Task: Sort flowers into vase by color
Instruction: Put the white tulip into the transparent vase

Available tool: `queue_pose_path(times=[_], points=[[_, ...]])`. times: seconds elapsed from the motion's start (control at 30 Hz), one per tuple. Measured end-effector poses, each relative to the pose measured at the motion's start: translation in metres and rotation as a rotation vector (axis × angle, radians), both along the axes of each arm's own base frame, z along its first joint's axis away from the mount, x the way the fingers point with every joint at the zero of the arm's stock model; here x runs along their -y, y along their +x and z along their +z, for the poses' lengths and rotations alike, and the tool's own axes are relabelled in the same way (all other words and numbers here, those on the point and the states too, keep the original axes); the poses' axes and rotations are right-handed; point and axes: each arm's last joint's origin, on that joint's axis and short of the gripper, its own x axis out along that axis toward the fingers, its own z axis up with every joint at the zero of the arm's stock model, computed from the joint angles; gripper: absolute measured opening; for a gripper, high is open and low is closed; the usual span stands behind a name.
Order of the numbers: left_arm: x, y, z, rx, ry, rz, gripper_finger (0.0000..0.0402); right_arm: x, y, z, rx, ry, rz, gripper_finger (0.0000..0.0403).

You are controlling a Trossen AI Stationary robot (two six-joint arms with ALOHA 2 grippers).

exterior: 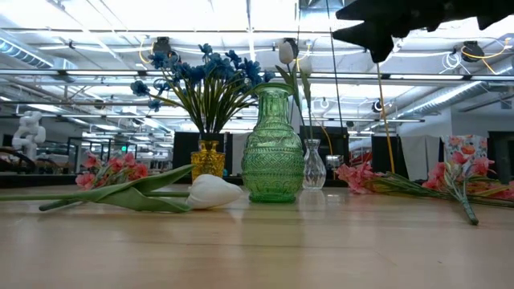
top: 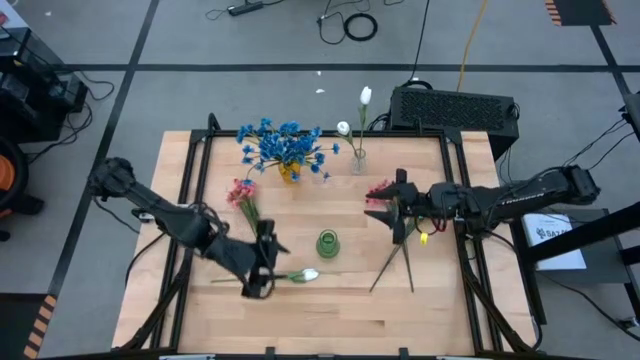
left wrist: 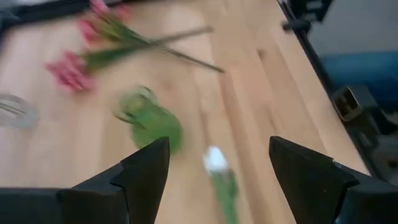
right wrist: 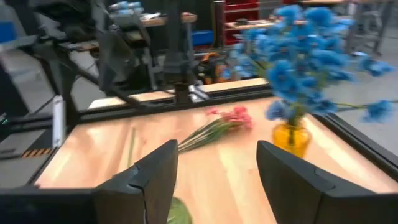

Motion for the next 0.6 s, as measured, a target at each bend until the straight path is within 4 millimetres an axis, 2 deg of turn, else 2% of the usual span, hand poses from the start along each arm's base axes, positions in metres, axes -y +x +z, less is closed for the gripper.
queue_pose_path(times=[0.27,0.43,0.6], points=[[0.051,0.008,-0.061,-0.257,-0.065,0.046,0.028,-0.013,-0.001,0.0,0.007,0.015,0.054,0.021],[0.06,0.011,-0.101,-0.422,-0.032,0.17,0.028,-0.014,-0.001,0.002,0.028,0.045,0.054,0.021],[0.062,0.016,-0.127,-0.507,0.023,0.215,0.028,-0.014,0.0,-0.001,0.007,0.073,0.03,0.021]])
